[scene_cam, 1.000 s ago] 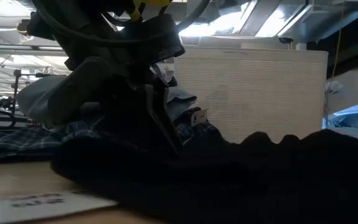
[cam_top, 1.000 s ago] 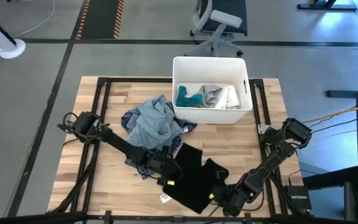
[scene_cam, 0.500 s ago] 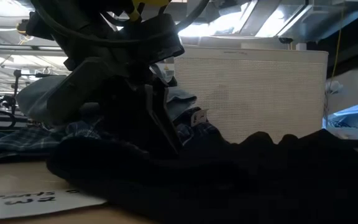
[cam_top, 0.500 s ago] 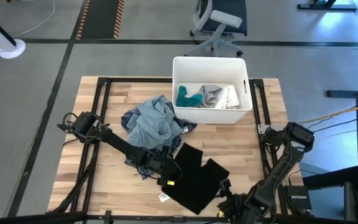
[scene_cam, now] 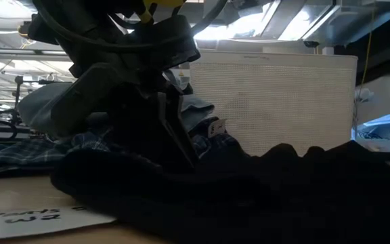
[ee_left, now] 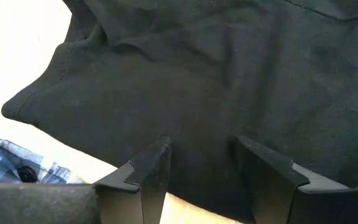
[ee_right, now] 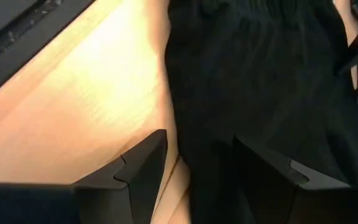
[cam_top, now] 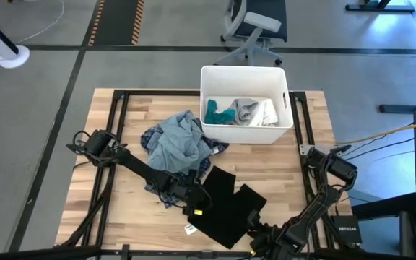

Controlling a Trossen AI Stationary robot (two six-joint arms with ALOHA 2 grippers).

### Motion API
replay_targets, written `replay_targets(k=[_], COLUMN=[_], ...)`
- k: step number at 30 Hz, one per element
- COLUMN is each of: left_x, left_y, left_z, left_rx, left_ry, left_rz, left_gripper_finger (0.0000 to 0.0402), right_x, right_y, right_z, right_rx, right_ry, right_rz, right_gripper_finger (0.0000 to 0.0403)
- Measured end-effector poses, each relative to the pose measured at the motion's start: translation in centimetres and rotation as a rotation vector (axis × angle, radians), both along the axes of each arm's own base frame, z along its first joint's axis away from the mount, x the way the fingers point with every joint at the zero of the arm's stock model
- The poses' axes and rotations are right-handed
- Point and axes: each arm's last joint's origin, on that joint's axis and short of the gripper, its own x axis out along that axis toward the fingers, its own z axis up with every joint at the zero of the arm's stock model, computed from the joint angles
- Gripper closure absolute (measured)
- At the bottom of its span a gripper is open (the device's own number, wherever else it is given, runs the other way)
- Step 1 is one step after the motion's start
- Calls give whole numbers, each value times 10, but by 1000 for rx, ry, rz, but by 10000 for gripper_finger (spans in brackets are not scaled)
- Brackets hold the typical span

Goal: Sort clothes
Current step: Put the black boxer into the white laundry bin

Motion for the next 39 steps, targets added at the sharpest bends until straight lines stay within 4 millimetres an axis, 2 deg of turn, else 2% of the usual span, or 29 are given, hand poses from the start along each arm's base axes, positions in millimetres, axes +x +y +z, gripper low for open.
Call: replay_targets(k=[4,7,13,15,16,20,23,28,32,39], left_x=[0,0,0,0,0,1,1,2,2,2], left_y=[0,0,0,0,0,0,-1,-1,-1,-1], left_z=[0,0,0,0,0,0,1,1,1,1], left_rx=[-2,-7,-9,-9,-10,-11,-16,-19,-19,-14], left_ry=[0,-3,-5,-5,-6,-8,-19,-22,-23,-24], left_rz=[2,3,4,4,5,5,5,4,4,-1], left_gripper_finger=[226,226,226,226,226,226,226,226,226,226], right_x=[1,2,10,12,13,22,37,69,96,137], right_y=[-1,-5,-11,-8,-6,-3,-7,-21,-39,-78], right_z=[-4,-6,-5,-1,4,29,51,77,86,88], right_rx=[-66,-141,-135,-144,-148,-175,-193,-204,-230,-275], right_ry=[-51,-101,-56,-17,8,104,116,115,110,91], right_rz=[-1,-16,-27,9,31,24,-12,-20,16,54], right_gripper_finger=[199,225,335,379,388,373,367,389,395,372])
